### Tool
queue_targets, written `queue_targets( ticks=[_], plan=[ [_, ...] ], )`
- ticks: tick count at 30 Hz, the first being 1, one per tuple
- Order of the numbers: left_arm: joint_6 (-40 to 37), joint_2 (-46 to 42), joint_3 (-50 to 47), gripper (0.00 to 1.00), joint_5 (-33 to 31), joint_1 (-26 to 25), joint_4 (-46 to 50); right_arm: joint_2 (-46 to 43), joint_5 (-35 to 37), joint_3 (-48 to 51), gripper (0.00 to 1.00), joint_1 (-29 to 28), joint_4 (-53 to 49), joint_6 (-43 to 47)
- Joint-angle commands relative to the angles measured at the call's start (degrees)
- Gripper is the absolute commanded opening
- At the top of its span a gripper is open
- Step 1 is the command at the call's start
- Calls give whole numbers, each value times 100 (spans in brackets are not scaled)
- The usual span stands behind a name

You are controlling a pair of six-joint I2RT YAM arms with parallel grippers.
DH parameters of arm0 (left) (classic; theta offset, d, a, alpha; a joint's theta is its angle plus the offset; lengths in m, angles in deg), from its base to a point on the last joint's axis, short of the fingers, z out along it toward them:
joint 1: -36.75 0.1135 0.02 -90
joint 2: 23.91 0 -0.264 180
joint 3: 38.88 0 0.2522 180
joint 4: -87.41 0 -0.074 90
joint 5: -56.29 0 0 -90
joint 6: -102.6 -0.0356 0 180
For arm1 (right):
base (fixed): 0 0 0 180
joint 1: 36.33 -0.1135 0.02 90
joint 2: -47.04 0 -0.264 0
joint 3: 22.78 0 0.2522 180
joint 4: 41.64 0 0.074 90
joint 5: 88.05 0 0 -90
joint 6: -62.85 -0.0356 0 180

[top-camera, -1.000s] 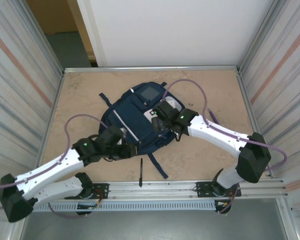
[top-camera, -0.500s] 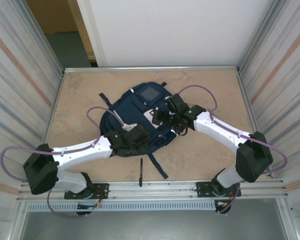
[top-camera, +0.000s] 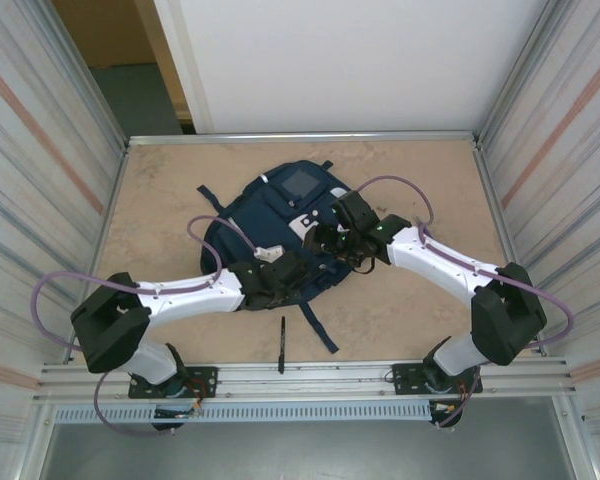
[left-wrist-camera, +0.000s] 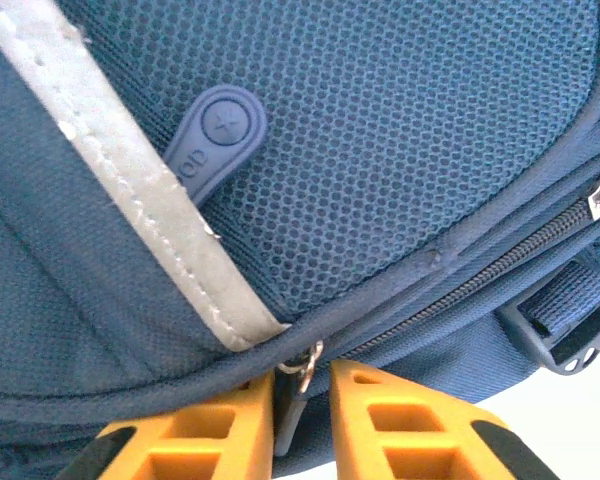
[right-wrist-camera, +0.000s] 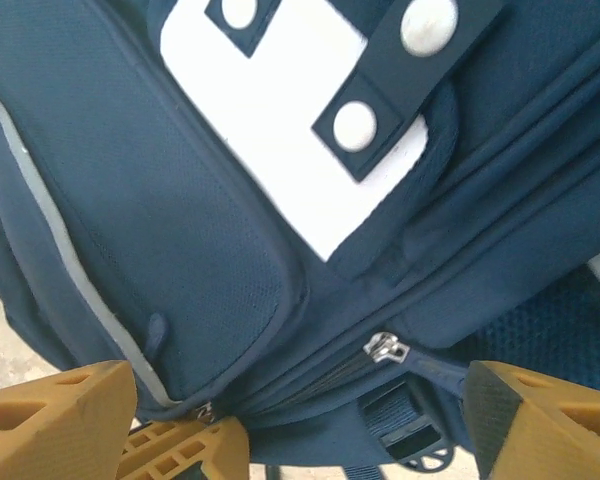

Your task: Pack the student bag

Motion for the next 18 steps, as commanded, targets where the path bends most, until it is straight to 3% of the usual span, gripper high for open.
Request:
queue_targets(
  ticks=[1,5,10,13,18],
  plan=[
    [49,57,-100,15,-292,-28,-289,-59,-262,74,83,6,80,-231],
    [-39,-44,-139,0,-319,-28,-249,51,-350,65,88,11,37,-470],
    [-402,-402,-155,0,-274,-28,-274,217,-925,66,93,-52,237,-1128],
    [-558,-561,-222,0,-337,-29,-394,441,-1254,142,79,-148,910,-1769],
    [-643,-692,-358,0,-254,-33,-607,928,-1083,-240,58,-389,918,-2075]
  ],
)
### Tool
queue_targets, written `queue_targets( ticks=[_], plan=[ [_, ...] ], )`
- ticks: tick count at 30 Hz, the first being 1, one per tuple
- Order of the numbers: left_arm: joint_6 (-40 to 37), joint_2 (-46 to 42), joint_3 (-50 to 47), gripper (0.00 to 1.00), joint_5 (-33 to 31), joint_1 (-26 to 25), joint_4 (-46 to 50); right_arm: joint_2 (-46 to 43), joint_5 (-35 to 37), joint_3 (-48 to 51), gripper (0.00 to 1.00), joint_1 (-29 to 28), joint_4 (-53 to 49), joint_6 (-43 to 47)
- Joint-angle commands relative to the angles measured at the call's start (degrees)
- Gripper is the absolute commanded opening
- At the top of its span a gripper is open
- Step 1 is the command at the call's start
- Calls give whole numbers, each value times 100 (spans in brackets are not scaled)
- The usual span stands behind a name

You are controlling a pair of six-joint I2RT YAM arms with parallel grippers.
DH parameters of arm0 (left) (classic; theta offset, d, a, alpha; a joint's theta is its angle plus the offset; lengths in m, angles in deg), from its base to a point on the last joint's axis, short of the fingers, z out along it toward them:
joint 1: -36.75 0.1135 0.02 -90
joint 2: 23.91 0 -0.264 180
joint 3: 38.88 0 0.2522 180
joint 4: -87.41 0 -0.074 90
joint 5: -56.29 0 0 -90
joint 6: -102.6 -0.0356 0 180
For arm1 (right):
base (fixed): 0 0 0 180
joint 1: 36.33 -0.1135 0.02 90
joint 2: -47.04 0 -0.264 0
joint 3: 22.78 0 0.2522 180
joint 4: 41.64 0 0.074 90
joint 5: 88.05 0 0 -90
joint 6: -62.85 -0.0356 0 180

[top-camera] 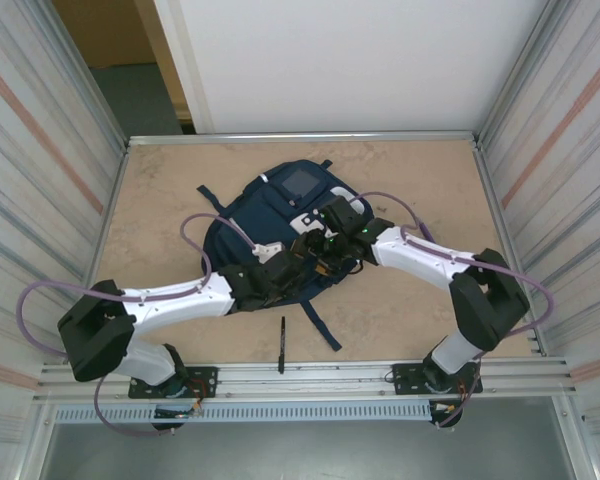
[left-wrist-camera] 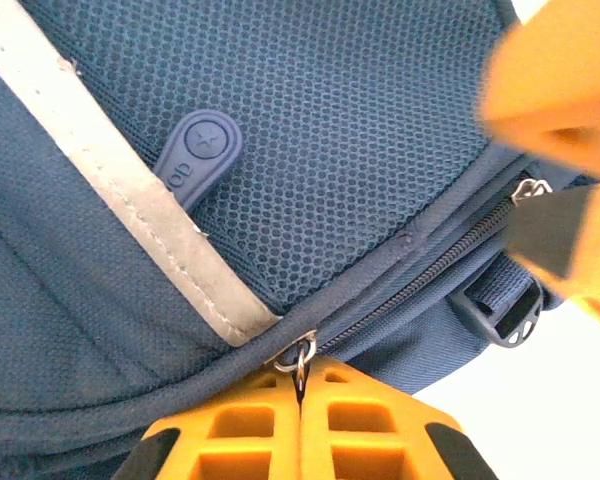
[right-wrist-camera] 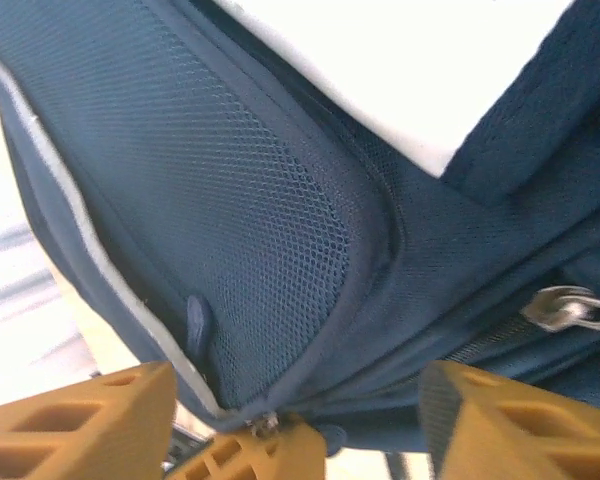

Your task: Pack the student bag

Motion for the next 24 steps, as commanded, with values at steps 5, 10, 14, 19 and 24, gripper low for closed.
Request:
queue_targets(
  ticks=[5,10,14,19,24],
  plan=[
    [-254,-451,-347,0,-124,-27,-534,692,-90,-316,29,-337,237,-741],
    [-230,-894,-445,0,-671,-28,163,644,203,-515,0,-204,-230,-409],
    [-177,-1572,-1016,0,-1072,271,562,604,-274,-817,0,215,-518,339],
    [-549,-2196,-1596,0,-1321,647,1224,678,-1222,-1095,0,810,-617,1241],
    [-1392,-2596,-1547,0,-852,690,926,792,-1505,-957,0,1239,-547,1554]
  ],
)
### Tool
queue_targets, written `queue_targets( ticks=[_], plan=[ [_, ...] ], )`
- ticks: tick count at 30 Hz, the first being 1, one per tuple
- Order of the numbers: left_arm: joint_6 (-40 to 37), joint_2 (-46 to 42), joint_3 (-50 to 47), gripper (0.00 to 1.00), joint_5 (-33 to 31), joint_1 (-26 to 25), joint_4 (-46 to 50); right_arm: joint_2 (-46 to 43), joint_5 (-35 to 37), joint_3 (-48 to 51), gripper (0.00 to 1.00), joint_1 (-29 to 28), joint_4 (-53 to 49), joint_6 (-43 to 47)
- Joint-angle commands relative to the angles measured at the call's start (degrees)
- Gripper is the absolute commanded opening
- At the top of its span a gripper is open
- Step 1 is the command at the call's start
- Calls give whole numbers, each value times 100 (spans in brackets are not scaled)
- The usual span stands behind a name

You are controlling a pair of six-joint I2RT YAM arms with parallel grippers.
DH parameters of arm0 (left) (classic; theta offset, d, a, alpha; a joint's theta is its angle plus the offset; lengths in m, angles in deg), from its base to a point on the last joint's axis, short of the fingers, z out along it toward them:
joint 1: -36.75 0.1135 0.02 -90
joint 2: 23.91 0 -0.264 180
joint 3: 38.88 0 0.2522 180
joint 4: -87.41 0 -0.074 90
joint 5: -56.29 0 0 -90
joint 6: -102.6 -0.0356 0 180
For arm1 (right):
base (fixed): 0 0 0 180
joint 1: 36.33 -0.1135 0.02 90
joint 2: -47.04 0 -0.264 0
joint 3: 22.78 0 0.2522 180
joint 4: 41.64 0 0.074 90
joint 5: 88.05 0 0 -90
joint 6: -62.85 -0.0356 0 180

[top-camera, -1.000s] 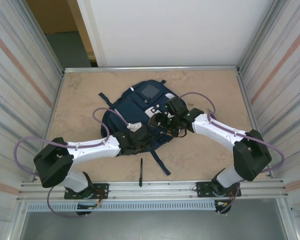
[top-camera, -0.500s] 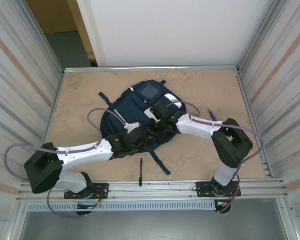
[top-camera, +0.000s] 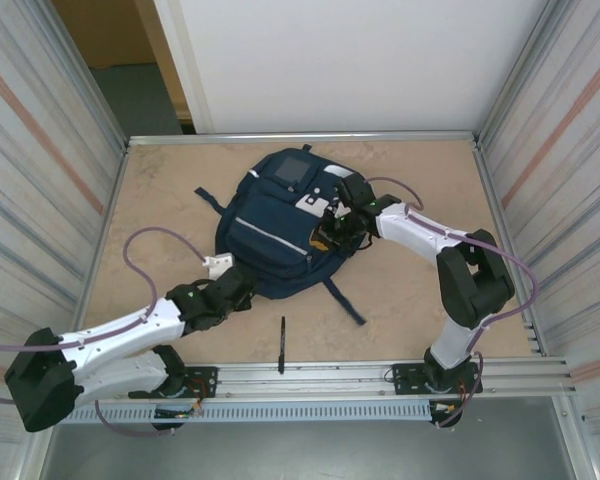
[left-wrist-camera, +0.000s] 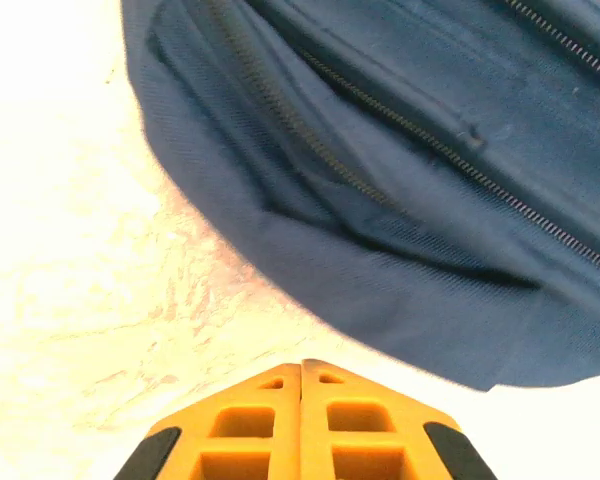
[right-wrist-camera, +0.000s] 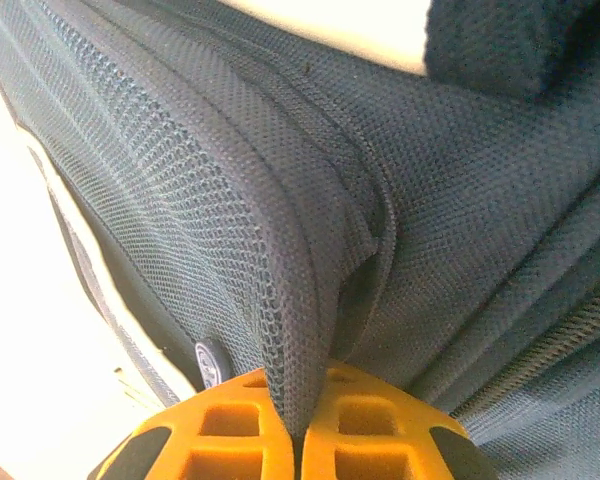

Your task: Pack the student bag

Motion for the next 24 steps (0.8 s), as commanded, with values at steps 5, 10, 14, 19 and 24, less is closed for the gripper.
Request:
queue_targets(
  ticks=[5,10,14,19,24],
  plan=[
    [-632,-339,76,38,1292,-105,-1770,45,-697,-22,0,-227,505,-87],
    [-808,693,937,44,1037,-744,-2002,78,-937,-66,0,-545,850,-564],
    [-360,1502,1450,48,652,-947,-1704,67,-930,-184,0,-750,848,-644],
    [938,1881,1663,52,105,-947,-953,-39,-864,-148,0,-895,895,-723],
    [1715,1868,1609,53,-259,-947,-539,-53,-933,-89,0,-969,961,-775]
  ],
)
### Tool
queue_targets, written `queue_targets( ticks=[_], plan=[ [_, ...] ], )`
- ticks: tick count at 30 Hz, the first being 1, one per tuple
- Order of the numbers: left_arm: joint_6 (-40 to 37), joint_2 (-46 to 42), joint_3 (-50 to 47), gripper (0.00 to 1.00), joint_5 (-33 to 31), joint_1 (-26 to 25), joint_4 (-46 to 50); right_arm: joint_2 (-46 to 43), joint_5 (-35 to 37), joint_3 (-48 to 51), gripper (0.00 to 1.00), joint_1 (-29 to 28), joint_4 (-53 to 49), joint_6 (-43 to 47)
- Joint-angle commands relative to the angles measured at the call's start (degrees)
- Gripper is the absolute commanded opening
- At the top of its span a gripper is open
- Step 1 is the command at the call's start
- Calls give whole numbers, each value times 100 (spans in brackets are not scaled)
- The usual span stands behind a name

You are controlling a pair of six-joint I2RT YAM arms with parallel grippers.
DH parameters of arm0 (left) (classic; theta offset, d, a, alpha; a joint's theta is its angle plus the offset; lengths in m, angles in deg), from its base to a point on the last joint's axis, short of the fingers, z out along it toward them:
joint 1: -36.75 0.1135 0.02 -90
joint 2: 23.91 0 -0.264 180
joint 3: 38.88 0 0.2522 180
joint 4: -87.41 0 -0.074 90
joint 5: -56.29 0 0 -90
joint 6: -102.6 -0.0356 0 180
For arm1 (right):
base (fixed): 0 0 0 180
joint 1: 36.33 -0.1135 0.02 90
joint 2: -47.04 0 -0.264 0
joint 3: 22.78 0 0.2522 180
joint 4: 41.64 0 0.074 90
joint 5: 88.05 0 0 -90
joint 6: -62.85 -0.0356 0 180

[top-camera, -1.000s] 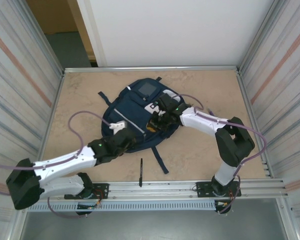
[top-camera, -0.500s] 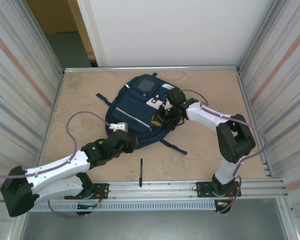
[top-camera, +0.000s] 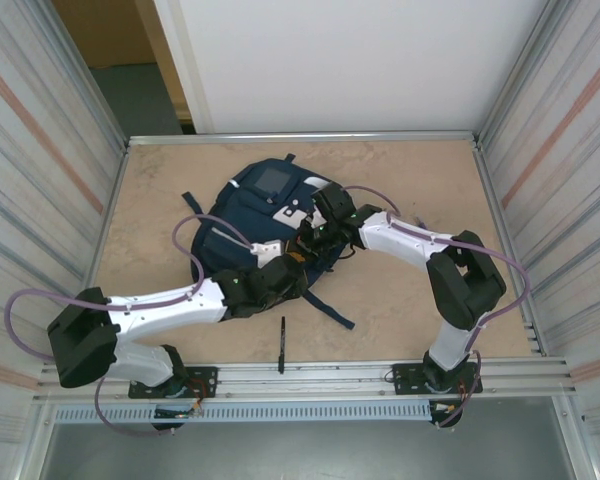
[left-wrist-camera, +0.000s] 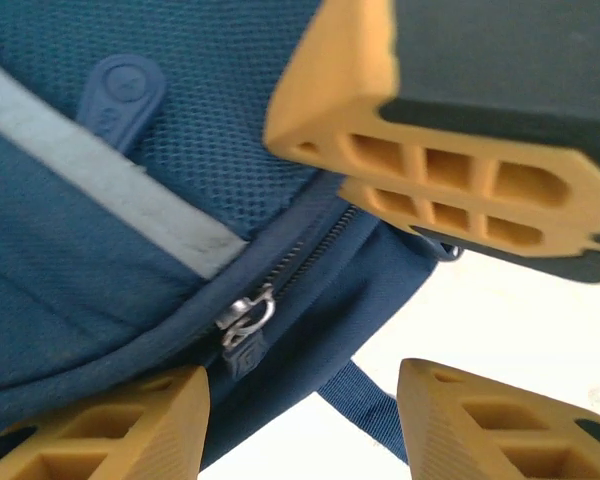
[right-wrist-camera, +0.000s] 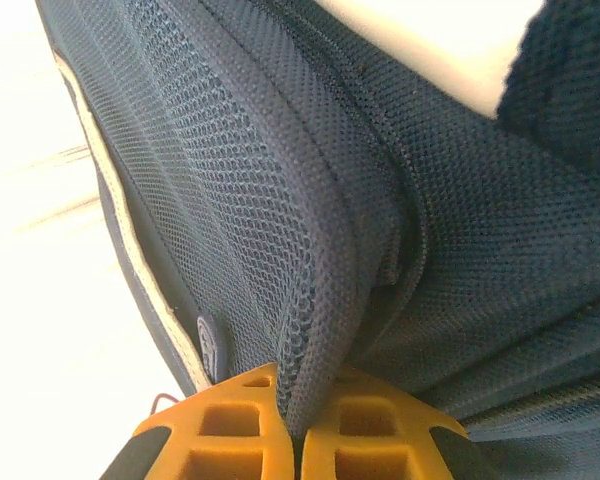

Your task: Pack the student bag

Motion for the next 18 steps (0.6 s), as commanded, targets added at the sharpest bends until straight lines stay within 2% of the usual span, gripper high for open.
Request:
queue_targets(
  ticks=[1,5,8,12,18],
  plan=[
    [733,-51,44,53,-563,8,483,-154,-431,-67,0,-76,312,-102],
    [356,-64,-169,48,-368,21,-259,-193,-488,-38,0,-138,412,-177],
    [-102,-121,-343,39,-91,94,-932,-246,-507,-27,0,-242,456,-210],
    [-343,-291,-404,23,-240,219,-828,-267,-530,-40,0,-373,500,-252],
    [-315,-589,-711,21,-190,501,-770,-338,-513,28,0,-475,504,-272]
  ],
)
